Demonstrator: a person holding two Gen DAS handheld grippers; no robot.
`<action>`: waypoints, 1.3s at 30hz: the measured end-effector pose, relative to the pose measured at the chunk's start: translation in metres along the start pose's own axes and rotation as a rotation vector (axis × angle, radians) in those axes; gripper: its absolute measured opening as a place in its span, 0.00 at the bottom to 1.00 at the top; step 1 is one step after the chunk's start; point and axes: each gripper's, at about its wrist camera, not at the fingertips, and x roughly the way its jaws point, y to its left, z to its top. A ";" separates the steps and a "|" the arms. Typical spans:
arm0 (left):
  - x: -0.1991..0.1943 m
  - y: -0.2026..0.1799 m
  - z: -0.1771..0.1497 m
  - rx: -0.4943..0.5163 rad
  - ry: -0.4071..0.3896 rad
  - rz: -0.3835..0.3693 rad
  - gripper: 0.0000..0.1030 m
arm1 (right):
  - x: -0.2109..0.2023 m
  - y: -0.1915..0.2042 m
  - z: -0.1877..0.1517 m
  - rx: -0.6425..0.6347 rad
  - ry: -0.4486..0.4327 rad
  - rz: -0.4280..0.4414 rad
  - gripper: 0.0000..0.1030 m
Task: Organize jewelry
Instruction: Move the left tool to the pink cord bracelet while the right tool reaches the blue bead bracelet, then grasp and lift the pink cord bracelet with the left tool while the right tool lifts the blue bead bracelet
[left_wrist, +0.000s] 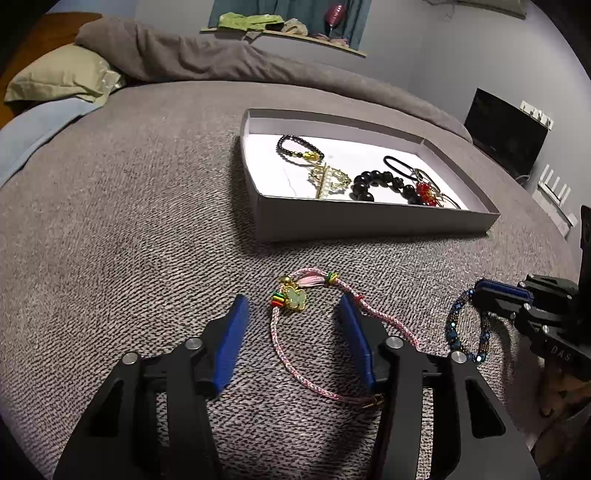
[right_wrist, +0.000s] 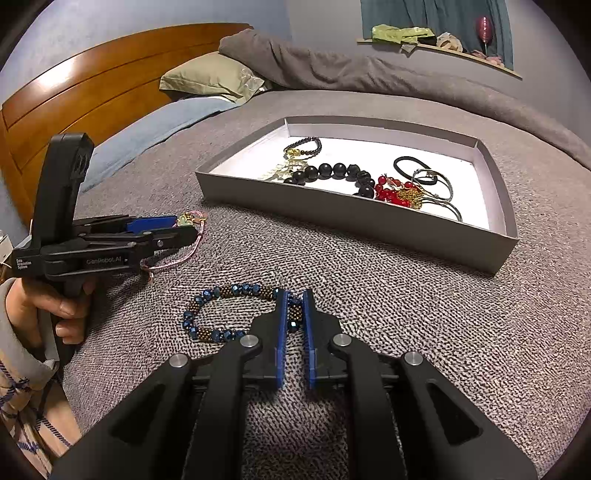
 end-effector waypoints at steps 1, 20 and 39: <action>-0.001 0.001 0.000 -0.005 -0.001 -0.003 0.49 | 0.000 0.001 0.000 -0.004 0.003 0.002 0.12; 0.000 -0.009 0.000 0.014 -0.002 0.007 0.08 | 0.015 0.007 0.002 -0.022 0.036 0.034 0.07; -0.053 -0.037 0.032 0.056 -0.161 -0.086 0.07 | -0.044 -0.007 0.029 0.026 -0.116 0.072 0.07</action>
